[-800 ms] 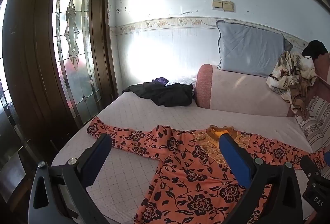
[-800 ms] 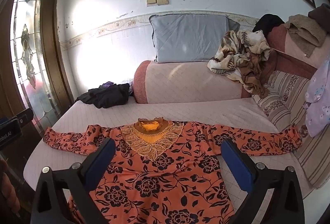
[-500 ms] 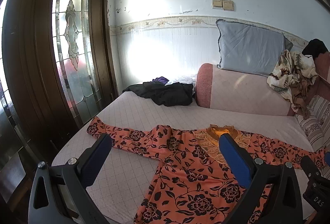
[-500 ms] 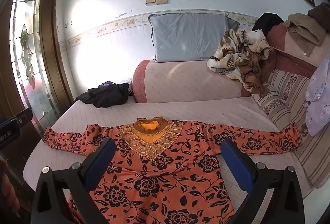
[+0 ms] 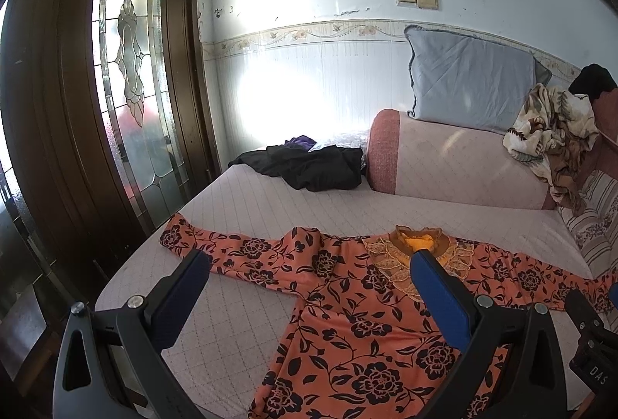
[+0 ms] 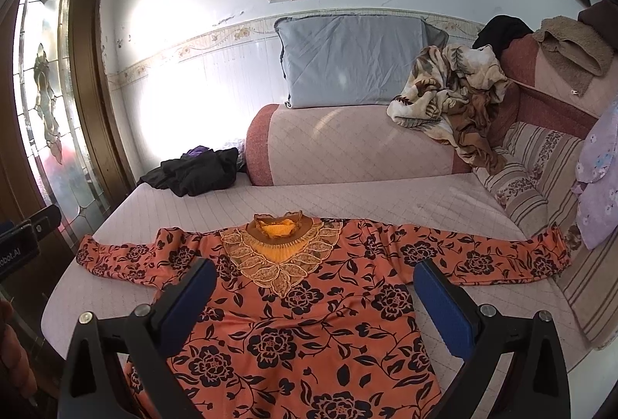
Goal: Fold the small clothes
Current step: 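Move both grippers toward the orange floral blouse's sleeves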
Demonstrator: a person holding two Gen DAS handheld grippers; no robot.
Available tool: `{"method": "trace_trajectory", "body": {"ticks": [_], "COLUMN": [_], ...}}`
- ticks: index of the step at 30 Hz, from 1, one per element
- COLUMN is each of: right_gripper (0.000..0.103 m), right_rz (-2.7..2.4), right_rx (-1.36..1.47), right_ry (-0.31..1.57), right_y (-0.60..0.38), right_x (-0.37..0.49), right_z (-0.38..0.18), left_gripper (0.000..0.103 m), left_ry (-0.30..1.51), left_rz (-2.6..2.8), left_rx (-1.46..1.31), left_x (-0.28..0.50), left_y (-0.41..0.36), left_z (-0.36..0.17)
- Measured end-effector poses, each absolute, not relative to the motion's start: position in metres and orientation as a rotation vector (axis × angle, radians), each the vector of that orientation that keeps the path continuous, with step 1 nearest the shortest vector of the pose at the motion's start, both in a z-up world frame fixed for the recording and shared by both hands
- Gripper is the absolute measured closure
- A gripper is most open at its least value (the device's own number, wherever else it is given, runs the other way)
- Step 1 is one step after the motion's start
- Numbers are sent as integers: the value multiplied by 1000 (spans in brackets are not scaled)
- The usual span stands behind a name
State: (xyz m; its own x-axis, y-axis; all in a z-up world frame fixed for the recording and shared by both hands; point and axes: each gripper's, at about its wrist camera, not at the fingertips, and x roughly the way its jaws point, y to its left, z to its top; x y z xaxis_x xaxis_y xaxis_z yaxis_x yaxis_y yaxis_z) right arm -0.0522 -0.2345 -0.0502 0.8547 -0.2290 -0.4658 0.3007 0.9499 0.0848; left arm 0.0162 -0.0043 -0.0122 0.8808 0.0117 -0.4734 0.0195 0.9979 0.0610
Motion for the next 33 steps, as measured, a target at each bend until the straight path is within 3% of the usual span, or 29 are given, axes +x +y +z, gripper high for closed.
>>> {"method": "trace_trajectory", "body": {"ticks": [33], "right_gripper": [0], "right_rz": [-351], "right_rx": [242], "right_ry": [584], "right_y": [-295], "right_x": [20], "right_z": [-103], "left_gripper": [0], "left_ry": [599], "left_rz": [-27], "left_rx": [143], "left_x": [93], "left_y": [-57], "left_z": [-69]}}
